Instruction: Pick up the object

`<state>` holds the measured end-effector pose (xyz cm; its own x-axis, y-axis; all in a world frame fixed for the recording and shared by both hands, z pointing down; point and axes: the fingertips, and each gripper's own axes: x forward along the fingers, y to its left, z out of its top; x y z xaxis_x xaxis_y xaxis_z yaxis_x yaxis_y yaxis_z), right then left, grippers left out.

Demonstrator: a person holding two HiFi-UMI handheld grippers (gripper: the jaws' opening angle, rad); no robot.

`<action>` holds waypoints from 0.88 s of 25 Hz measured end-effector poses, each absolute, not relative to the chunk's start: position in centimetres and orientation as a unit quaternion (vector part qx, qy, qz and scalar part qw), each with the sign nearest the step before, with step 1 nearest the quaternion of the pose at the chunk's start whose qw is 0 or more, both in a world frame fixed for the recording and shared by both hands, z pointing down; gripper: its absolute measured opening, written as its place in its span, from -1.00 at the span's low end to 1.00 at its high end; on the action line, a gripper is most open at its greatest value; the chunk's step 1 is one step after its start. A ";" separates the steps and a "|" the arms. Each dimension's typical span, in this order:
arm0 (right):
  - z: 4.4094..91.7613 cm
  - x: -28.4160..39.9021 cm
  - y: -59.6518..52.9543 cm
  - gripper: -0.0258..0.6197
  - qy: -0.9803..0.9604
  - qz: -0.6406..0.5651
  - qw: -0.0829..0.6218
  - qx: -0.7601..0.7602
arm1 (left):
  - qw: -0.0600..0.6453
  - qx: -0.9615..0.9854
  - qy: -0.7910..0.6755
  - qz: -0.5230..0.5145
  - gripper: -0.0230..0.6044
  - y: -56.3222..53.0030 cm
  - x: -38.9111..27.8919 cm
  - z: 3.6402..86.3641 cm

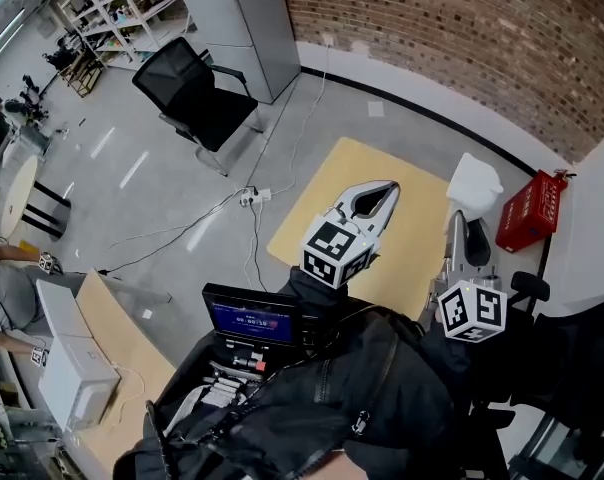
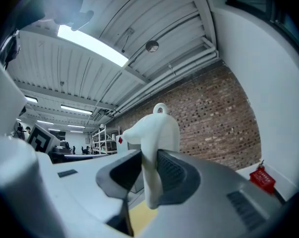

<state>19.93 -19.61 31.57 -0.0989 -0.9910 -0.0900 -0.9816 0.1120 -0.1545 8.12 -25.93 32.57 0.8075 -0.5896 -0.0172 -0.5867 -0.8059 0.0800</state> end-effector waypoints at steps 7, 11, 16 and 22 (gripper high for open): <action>31.7 19.9 -20.7 -0.59 0.748 -0.052 0.100 -0.654 | 0.044 0.948 -0.316 -0.015 -0.93 -27.1 7.9 32.9; 32.1 20.2 -20.8 -0.60 0.750 -0.052 0.103 -0.652 | 0.044 0.947 -0.318 -0.013 -0.94 -27.3 8.1 33.5; 32.3 20.3 -21.3 -0.60 0.753 -0.059 0.100 -0.647 | 0.049 0.946 -0.320 -0.017 -0.93 -27.6 8.3 33.3; 32.5 20.4 -21.4 -0.60 0.756 -0.066 0.101 -0.644 | 0.052 0.945 -0.321 -0.013 -0.93 -27.5 8.3 33.6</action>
